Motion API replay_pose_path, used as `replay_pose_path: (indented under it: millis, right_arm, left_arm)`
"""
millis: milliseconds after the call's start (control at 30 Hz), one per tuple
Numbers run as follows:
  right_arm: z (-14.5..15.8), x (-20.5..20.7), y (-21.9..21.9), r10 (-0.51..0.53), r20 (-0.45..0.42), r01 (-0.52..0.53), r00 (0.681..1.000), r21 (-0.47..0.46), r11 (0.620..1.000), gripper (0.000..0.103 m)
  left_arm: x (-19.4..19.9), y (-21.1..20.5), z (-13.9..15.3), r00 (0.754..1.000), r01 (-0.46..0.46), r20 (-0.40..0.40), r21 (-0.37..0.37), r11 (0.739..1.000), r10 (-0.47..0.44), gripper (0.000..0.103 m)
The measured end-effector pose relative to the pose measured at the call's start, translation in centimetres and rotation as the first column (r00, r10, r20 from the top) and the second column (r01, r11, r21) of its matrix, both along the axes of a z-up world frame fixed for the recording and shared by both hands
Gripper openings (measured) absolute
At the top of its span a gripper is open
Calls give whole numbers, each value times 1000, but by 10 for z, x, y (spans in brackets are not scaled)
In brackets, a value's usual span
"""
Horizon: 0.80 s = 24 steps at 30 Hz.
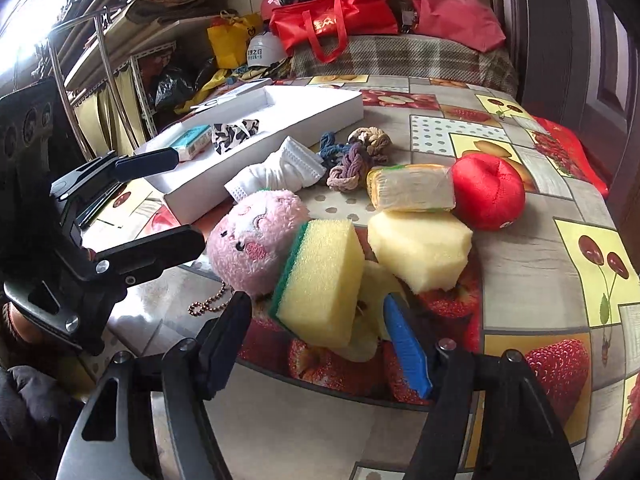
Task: Organize soft objects
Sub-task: 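Grasp the pink plush toy with the left tool while the right tool grasps the yellow-green sponge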
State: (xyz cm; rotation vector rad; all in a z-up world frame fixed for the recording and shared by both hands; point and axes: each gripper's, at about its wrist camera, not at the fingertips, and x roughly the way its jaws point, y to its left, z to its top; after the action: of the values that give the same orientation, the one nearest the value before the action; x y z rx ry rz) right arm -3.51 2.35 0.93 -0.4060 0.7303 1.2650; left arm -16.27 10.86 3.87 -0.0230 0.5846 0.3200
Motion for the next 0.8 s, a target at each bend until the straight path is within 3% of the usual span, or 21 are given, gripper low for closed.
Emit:
replay_pose_path:
  millis: [133, 233, 300, 367, 467, 500, 533, 567, 700, 800]
  right_arm:
    - [-6, 13, 4, -13, -64, 11, 998, -35, 999, 29]
    - [-4, 18, -7, -6, -93, 7, 996, 7, 1000, 27]
    - [6, 17, -22, -4, -84, 12, 996, 93, 996, 27]
    - [19, 15, -33, -31, -34, 36, 999, 176, 984, 27]
    - [37, 19, -45, -110, 52, 91, 993, 279, 956, 27]
    - [41, 21, -46, -140, 70, 112, 988, 305, 946, 27]
    - [43, 25, -45, -168, 80, 133, 983, 329, 935, 27]
    - [42, 29, -44, -190, 82, 152, 978, 342, 928, 27]
    - [42, 40, -44, -226, 36, 197, 973, 376, 905, 27]
    - [45, 39, -47, -235, 39, 202, 971, 393, 897, 27]
  left_arm:
    - [9, 1, -7, 999, 17, -51, -13, 1000, -18, 103]
    - [14, -5, -10, 996, 50, -80, -5, 999, -50, 103]
    - [20, -8, -12, 993, 69, -99, -27, 997, -71, 103]
    - [30, -8, -16, 989, 75, -121, -68, 995, -83, 103]
    - [50, -5, -24, 981, -8, -195, -65, 998, -5, 102]
    - [56, -4, -29, 973, -23, -230, -61, 998, 8, 91]
    - [60, -5, -33, 965, -25, -263, -60, 998, 8, 65]
    - [60, -6, -33, 967, -5, -255, -73, 997, -13, 59]
    - [53, -12, -28, 976, 7, -218, -38, 999, -15, 55]
    - [33, -19, -12, 996, 26, -91, -8, 1000, -27, 55]
